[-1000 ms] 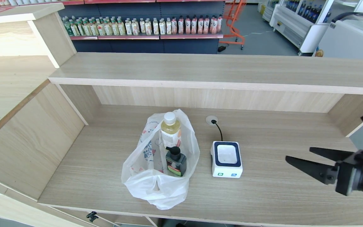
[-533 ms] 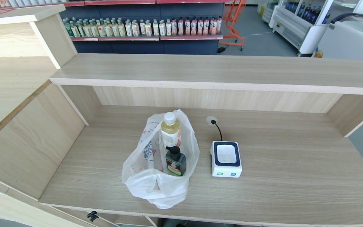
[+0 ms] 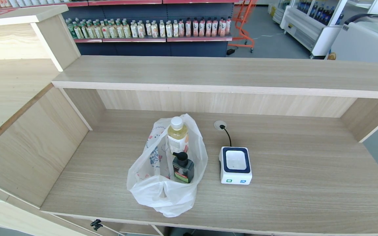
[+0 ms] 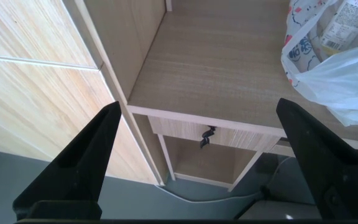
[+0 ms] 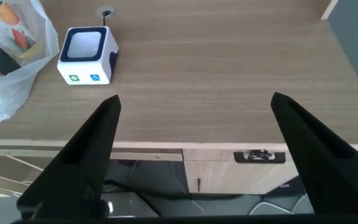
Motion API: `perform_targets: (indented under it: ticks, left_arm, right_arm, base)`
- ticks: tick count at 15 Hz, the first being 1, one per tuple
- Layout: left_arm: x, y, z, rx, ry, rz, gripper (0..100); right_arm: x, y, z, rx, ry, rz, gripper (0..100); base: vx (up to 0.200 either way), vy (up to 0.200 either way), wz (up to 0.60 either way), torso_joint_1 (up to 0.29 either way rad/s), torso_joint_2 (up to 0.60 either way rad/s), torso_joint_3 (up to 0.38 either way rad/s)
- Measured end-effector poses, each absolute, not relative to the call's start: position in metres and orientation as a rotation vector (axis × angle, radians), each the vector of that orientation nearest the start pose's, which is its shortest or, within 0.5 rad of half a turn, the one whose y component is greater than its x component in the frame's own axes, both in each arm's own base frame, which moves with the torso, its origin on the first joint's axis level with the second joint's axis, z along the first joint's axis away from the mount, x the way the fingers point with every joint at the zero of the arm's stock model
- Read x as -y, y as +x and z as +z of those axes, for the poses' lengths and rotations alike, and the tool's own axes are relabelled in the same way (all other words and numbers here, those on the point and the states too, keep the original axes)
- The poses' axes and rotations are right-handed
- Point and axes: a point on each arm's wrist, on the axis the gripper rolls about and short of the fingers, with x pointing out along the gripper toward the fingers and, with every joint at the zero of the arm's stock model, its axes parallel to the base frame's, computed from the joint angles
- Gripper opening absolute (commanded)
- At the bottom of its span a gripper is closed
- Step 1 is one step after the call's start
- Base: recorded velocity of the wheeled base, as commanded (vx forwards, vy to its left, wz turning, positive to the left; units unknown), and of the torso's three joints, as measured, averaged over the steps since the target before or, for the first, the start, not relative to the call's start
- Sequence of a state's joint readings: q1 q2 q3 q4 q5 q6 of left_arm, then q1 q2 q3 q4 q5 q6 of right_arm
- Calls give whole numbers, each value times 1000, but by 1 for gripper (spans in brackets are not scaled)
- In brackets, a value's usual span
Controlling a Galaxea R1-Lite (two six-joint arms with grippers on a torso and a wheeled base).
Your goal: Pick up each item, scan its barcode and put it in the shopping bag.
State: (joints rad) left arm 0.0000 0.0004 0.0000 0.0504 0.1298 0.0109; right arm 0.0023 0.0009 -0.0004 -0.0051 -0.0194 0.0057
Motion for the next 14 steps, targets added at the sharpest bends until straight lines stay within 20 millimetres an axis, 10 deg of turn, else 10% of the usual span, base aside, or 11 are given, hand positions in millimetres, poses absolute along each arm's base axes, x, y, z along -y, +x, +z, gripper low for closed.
perform_targets:
  ticks: [10,14]
  left_arm:
    - [-3,-23,70,-52,14,129,100]
    - [-3,-23,70,-52,18,129,100]
  right_arm:
    - [1,-23,76,10,26,-17,0]
    - [0,-23,76,10,26,-17,0]
  base:
    - [0,0,0,0,0,0]
    - [0,-200,0,1,0,4]
